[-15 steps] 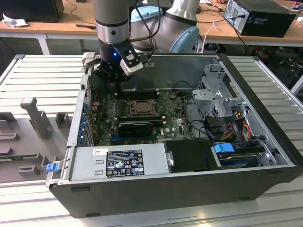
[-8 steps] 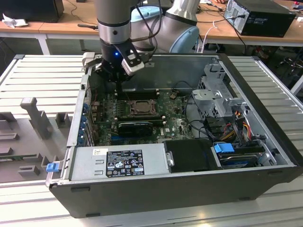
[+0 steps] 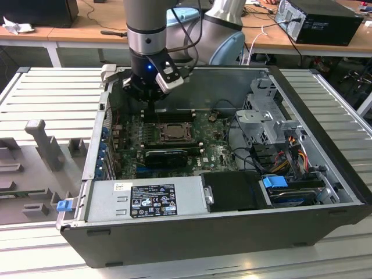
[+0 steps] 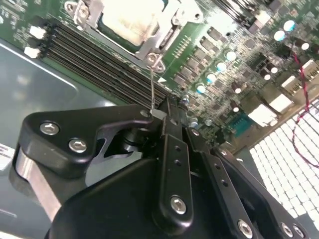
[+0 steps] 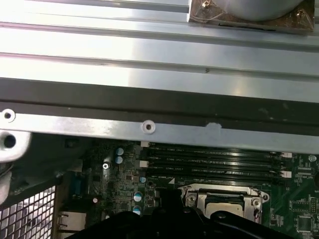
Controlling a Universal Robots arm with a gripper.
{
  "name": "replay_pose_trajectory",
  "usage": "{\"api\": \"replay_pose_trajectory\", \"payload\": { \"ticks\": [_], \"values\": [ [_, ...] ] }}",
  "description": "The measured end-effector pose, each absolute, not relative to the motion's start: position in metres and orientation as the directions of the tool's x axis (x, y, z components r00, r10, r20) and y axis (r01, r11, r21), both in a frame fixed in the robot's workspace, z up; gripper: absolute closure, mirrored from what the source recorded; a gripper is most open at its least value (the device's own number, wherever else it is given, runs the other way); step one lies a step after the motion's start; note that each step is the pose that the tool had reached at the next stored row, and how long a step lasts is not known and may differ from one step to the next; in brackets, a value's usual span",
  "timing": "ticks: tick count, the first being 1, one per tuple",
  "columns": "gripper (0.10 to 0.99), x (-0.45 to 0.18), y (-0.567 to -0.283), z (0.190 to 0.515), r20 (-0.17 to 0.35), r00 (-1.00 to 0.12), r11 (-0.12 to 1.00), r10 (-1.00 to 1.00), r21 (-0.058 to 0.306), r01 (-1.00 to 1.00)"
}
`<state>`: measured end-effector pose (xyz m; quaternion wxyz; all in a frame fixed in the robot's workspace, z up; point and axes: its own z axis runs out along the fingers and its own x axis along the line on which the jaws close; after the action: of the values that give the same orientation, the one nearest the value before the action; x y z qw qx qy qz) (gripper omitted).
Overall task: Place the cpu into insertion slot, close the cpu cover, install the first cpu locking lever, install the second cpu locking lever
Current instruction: 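Install the first cpu locking lever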
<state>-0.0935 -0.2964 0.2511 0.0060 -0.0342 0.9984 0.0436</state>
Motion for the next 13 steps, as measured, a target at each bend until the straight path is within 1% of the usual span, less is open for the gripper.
{"api": "replay_pose_trajectory", "payload": {
  "ticks": [13],
  "values": [
    [0.98,-0.052,-0.296,0.246,-0.015,-0.998,0.994,-0.068,0.088,-0.069]
  ]
}}
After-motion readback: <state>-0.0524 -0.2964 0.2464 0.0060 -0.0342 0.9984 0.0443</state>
